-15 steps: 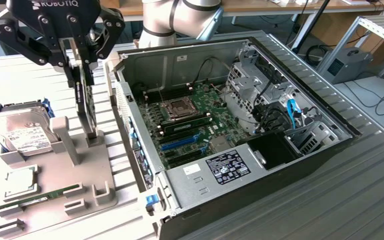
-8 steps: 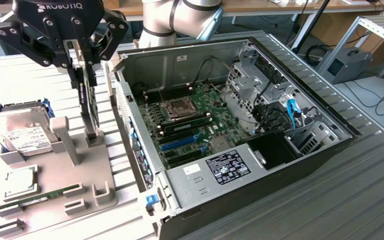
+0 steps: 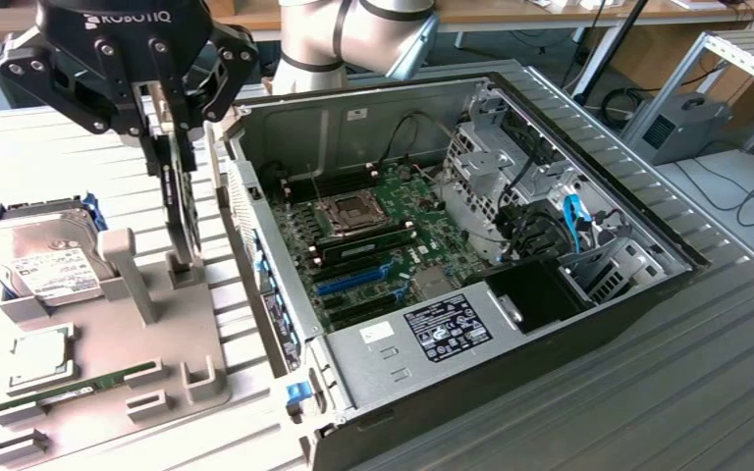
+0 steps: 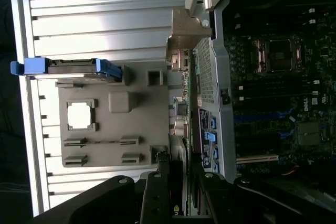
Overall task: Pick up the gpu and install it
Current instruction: 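Pick up the gpu and move the gpu toward the slot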
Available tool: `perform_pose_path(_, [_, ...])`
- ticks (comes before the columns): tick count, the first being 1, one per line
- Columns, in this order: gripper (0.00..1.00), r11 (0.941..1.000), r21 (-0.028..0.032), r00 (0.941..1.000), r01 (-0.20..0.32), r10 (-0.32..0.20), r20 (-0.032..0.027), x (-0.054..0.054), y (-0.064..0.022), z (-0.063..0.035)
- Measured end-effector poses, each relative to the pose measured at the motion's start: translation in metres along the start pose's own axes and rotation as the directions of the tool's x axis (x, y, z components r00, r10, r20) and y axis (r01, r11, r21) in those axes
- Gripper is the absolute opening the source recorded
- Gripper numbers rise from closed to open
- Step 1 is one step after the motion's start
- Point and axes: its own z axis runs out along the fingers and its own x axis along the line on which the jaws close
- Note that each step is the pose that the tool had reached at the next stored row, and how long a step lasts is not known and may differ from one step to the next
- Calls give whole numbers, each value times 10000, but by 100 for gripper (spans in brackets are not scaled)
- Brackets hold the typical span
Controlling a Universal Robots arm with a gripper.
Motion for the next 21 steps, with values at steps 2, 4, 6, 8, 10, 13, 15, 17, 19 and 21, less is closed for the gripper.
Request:
perform_pose_path(2, [26, 10000, 0, 10000, 0, 0, 0, -9, 0, 7])
perform_pose_path(4, [26, 10000, 0, 10000, 0, 0, 1, -19, 1, 14])
perform_pose_path(6, [26, 10000, 0, 10000, 0, 0, 0, -29, 1, 21])
perform_pose_path(8, [26, 10000, 0, 10000, 0, 0, 1, -40, 2, 28])
perform_pose_path(10, [26, 10000, 0, 10000, 0, 0, 0, -60, 3, 41])
perform_pose_path(13, [26, 10000, 0, 10000, 0, 0, 0, -78, 4, 53])
perform_pose_path(15, [26, 10000, 1, 10000, 0, 0, 0, -90, 5, 60])
perform_pose_path(17, [26, 10000, 0, 10000, 0, 0, 1, -103, 5, 68])
perform_pose_path(19, [26, 10000, 0, 10000, 0, 0, 1, -114, 6, 75])
perform_pose_path(21, [26, 10000, 0, 10000, 0, 0, 1, -125, 6, 83])
